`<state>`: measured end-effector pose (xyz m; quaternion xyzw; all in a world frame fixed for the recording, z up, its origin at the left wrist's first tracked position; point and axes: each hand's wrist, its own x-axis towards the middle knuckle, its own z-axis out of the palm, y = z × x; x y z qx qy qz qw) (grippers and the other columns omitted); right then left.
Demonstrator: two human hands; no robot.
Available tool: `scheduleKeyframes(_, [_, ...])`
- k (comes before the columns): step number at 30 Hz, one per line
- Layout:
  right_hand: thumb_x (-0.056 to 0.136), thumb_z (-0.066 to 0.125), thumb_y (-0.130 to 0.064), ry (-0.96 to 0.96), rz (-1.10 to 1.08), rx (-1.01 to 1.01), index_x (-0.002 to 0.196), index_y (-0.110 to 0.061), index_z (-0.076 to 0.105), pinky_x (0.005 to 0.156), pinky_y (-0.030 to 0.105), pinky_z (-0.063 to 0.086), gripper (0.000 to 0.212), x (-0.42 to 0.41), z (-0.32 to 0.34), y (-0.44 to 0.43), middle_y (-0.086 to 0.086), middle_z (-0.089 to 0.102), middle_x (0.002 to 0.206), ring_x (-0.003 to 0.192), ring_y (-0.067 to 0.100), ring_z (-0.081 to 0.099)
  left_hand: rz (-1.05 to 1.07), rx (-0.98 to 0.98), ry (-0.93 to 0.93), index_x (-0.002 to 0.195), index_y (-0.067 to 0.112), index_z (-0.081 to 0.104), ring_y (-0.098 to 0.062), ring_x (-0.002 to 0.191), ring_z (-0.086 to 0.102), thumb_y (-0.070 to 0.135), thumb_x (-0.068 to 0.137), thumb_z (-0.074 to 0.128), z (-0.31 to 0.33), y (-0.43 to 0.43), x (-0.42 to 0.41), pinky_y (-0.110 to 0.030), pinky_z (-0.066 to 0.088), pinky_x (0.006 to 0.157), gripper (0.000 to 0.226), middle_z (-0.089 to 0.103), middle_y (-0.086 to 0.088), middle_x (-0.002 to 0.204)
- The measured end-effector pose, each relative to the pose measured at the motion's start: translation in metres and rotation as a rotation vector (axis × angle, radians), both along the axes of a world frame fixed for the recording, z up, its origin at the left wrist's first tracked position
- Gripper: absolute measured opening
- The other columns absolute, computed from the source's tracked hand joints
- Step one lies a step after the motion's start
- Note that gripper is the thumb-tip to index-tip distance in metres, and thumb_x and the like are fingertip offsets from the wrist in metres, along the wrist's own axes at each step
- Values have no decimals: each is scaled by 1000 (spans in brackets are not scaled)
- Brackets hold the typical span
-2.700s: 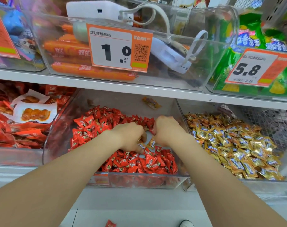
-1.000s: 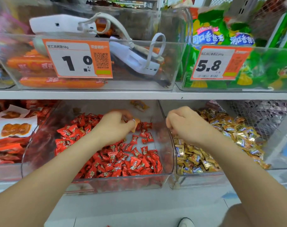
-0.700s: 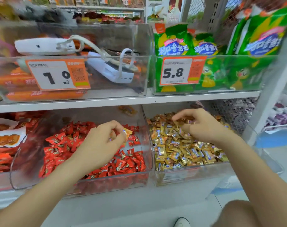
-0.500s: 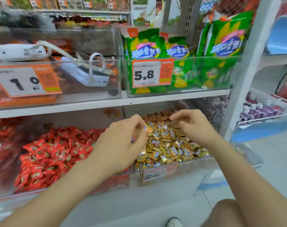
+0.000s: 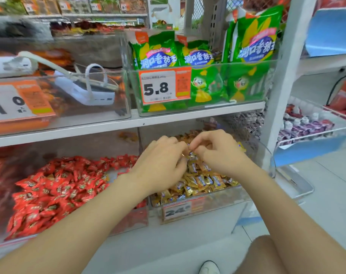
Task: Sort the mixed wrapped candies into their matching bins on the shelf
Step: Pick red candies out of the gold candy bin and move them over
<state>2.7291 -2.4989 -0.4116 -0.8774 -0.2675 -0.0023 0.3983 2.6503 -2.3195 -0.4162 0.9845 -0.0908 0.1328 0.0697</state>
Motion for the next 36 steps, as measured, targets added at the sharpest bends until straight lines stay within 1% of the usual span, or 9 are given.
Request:
scheduleKeyframes(6, [92, 58, -11, -84, 256, 10, 87, -27, 75, 57, 17, 48, 24, -62, 20, 74, -5, 72, 68, 58, 7, 63, 193, -77, -144, 85, 31, 60, -16, 75, 53, 39, 90, 49, -7, 76, -69, -39, 47, 72, 15, 53, 11, 72])
scheduleKeyframes(11, [90, 57, -13, -140, 470, -174, 94, -28, 76, 66, 18, 48, 24, -85, 12, 146, -11, 61, 62, 59, 6, 56, 546, -64, 6, 90, 24, 70, -32, 88, 68, 27, 82, 51, -25, 174, -91, -43, 56, 79, 21, 69, -3, 84])
scheduleKeyframes(14, [90, 54, -15, -124, 504, -373, 100, -26, 75, 83, 32, 56, 25, -77, -6, 184, -3, 62, 78, 77, 17, 61, 732, 26, 87, 97, 10, 73, -44, 95, 70, 8, 80, 61, -32, 229, -100, -49, 58, 84, 21, 74, -20, 93])
scheduleKeyframes(16, [89, 55, -14, -110, 492, -504, 100, -22, 74, 89, 39, 57, 23, -64, -19, 206, 7, 68, 94, 95, 29, 67, 809, 64, 169, 97, 10, 70, -46, 95, 70, 13, 82, 70, -37, 258, -103, -50, 59, 82, 15, 72, -21, 95])
scheduleKeyframes(19, [88, 59, -8, -109, 453, -629, 96, -20, 70, 94, 41, 58, 18, -45, -34, 230, 11, 71, 108, 108, 30, 68, 789, 30, 264, 93, 18, 63, -43, 96, 71, 32, 83, 74, -51, 291, -98, -49, 60, 82, 20, 70, -15, 99])
scheduleKeyframes(24, [91, 62, -2, -85, 464, -615, 113, -14, 77, 91, 28, 53, 29, -32, -52, 261, 5, 75, 115, 111, 23, 69, 639, -6, 311, 106, 32, 75, -25, 114, 67, 20, 90, 70, -49, 278, -99, -34, 54, 94, 20, 72, 0, 114])
scheduleKeyframes(27, [88, 61, 2, -88, 524, -600, 122, -18, 74, 91, 25, 48, 41, -39, -67, 277, 4, 73, 118, 111, 22, 67, 631, -34, 206, 91, 33, 69, -22, 107, 67, 22, 87, 71, -47, 275, -97, -36, 54, 92, 12, 68, 7, 102])
scheduleKeyframes(31, [85, 64, 3, -171, 535, -624, 126, -20, 65, 93, 36, 52, 47, -44, -82, 288, 8, 65, 122, 115, 28, 61, 538, -219, 75, 99, 27, 70, -16, 88, 62, 18, 90, 72, -42, 274, -93, -27, 43, 77, 13, 53, 16, 79])
scheduleKeyframes(36, [81, 76, -13, -66, 478, -634, 116, -10, 68, 77, 30, 52, 36, -41, -73, 283, 3, 67, 100, 103, 27, 67, 533, -346, 54, 88, 21, 73, -3, 65, 55, 5, 88, 60, -32, 268, -97, -21, 42, 63, 20, 57, 12, 76])
